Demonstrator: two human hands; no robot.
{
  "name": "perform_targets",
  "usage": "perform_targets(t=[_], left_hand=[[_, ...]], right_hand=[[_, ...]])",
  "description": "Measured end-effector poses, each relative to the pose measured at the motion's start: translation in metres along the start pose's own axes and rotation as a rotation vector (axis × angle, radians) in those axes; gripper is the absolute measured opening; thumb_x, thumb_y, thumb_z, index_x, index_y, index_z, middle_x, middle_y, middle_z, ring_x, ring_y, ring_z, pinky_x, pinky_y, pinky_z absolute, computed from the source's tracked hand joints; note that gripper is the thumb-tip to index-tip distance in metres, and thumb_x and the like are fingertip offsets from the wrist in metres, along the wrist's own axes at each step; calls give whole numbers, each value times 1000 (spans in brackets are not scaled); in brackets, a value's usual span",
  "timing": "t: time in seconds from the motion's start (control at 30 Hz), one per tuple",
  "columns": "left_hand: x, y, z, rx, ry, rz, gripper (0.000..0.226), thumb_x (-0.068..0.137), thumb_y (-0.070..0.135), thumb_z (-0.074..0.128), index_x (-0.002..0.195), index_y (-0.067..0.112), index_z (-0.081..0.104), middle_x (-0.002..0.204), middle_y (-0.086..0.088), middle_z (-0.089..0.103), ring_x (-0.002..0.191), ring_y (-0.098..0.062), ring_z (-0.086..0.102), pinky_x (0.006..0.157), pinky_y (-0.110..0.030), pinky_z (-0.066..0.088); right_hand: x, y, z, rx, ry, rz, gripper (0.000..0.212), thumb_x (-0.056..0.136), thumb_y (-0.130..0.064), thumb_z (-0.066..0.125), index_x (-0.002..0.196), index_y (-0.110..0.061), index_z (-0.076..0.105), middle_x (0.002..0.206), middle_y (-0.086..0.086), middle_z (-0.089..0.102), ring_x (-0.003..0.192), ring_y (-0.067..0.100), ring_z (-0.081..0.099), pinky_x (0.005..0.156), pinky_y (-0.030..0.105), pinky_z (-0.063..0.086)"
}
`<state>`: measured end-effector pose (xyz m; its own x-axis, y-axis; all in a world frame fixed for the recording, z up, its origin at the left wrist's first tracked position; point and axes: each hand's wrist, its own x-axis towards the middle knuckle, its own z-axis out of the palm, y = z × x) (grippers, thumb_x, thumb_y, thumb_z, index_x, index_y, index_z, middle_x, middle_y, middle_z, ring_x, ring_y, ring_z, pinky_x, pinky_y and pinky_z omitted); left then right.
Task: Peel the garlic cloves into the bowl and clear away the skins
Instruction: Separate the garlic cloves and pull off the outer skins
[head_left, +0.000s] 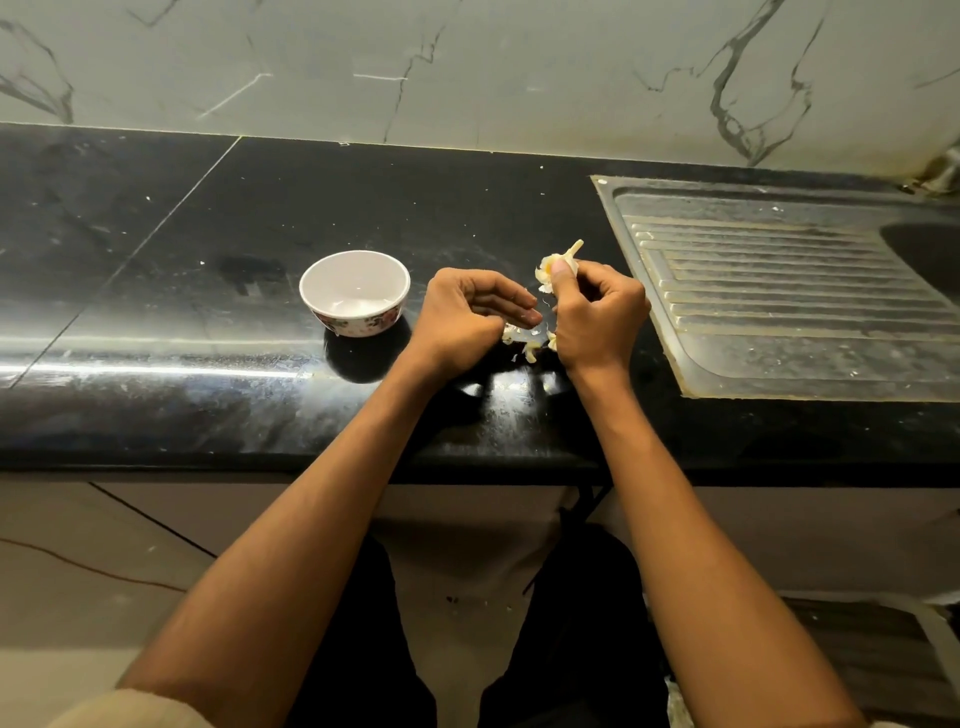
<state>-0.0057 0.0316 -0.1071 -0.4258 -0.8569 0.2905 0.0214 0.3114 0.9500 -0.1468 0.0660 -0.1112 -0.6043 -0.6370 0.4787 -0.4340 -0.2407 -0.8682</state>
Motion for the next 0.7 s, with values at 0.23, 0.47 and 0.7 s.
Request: perform_targets(t=[0.23,0.47,0.7], left_hand=[[4,-5,-7,-144,87,25,34,78,-4,53,105,-4,73,92,-16,78,86,-33,76,62,-28,50],[4,-5,-3,-149,116,34,25,86,7,79,110,2,73,101,-19,76,83,-25,74,65,-35,59],[4,-3,-3,-177,174,25,28,76,-4,85,101,-4,73,92,-17,77,78,-23,72,69,-29,58]], right_hand=[[-4,-3,-2,-38,-53,-59,20,90,-22,72,75,-11,79,67,-2,70,62,12,62,59,34,50],[-5,-2,1,-68,-199,-187,10,92,-14,72,94,-14,82,82,3,71,75,16,66,67,35,52],[-4,1,3,30,-291,-150,21,97,-19,68,113,-15,79,94,7,73,90,23,71,81,48,57]])
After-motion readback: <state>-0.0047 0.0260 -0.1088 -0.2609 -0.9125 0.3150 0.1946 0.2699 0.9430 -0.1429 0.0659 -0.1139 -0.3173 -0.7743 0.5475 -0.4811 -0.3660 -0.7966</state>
